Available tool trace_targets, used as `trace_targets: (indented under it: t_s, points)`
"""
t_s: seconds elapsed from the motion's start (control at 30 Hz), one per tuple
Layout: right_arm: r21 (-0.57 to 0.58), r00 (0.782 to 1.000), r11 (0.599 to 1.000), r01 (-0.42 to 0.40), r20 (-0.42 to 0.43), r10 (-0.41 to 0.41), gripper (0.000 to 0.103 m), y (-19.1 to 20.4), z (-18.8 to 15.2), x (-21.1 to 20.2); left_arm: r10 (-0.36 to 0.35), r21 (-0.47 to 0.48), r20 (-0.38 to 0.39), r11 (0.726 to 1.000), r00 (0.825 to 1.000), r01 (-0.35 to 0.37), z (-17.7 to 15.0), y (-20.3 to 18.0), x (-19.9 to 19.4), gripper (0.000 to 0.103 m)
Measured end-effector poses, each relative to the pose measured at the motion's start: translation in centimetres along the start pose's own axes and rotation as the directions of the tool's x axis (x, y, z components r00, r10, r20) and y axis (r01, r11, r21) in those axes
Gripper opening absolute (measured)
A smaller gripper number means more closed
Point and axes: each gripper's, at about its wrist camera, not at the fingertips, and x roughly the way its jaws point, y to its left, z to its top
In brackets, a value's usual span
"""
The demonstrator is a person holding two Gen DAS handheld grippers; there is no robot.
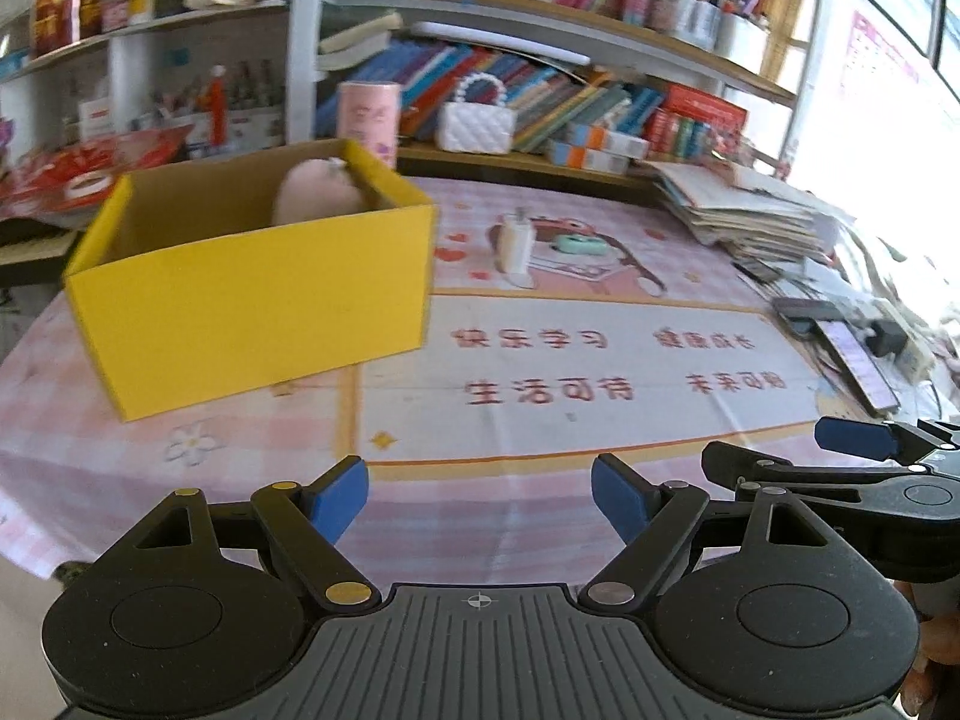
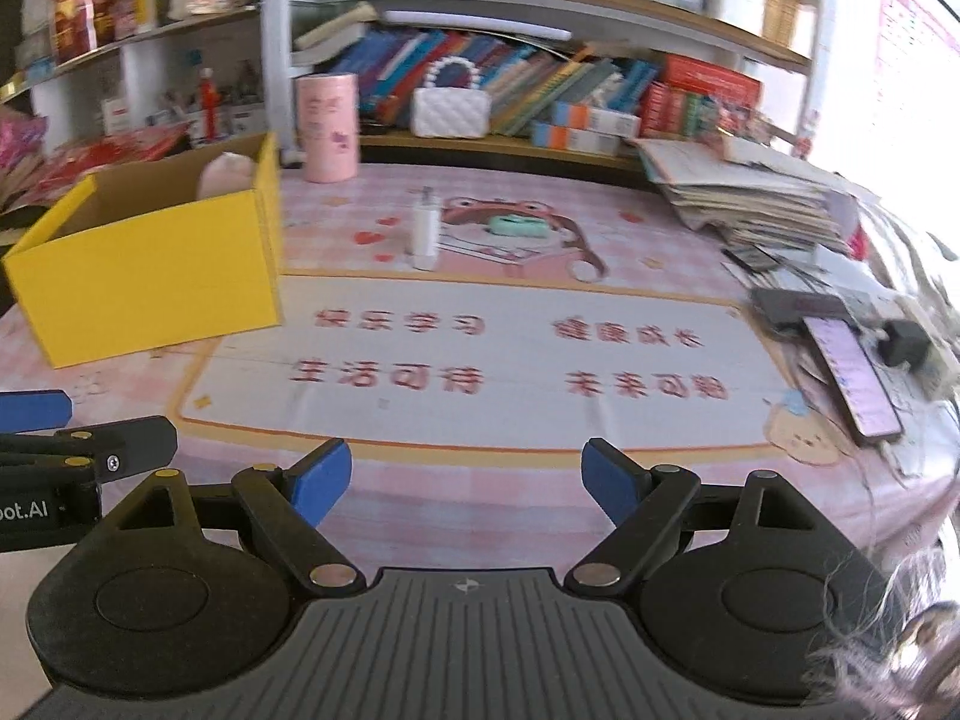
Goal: Organize objects
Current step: 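Withdraw both open tools from the box toward the remaining items, then grasp the white charger plug with the left tool while the right tool grasps the mint-green tape dispenser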
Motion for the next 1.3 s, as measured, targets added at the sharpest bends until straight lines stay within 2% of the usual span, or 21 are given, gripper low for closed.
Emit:
trace_targets:
  t_s: [0.2, 0.4, 0.73, 1.13, 1.3]
  points:
    - [0.029, 0.999, 0.999, 0.042, -0.022, -0.042, 0.084, -2.6, -0.1, 0.7, -0.044, 0.036, -0.023, 0.998, 0.999, 0.045, 0.9, -2.3, 2.1, 0.084]
    - [0.044, 0.998, 0.998, 0.053, -0.040, -0.051, 0.084, -4.6, 0.8, 2.6, -0.048, 0.047, -0.030, 0.998, 0.998, 0.049, 2.2, -3.7, 4.3, 0.084]
    - [0.019, 0.999, 1.000, 0.013, -0.037, -0.012, 0.084, -6.3, 4.3, 6.8, -0.003, 0.035, -0.023, 0.999, 1.000, 0.004, 5.0, -4.7, 7.7, 0.084]
    - [0.012, 1.000, 1.000, -0.023, -0.004, 0.023, 0.083, -9.5, 9.0, 12.2, 0.073, 0.009, 0.022, 0.997, 0.997, -0.073, 9.1, -6.3, 12.5, 0.081]
    - [0.004, 0.999, 0.999, -0.043, 0.024, 0.042, 0.082, -10.8, 11.1, 14.4, 0.112, -0.004, 0.034, 0.994, 0.993, -0.112, 10.8, -6.9, 14.7, 0.069]
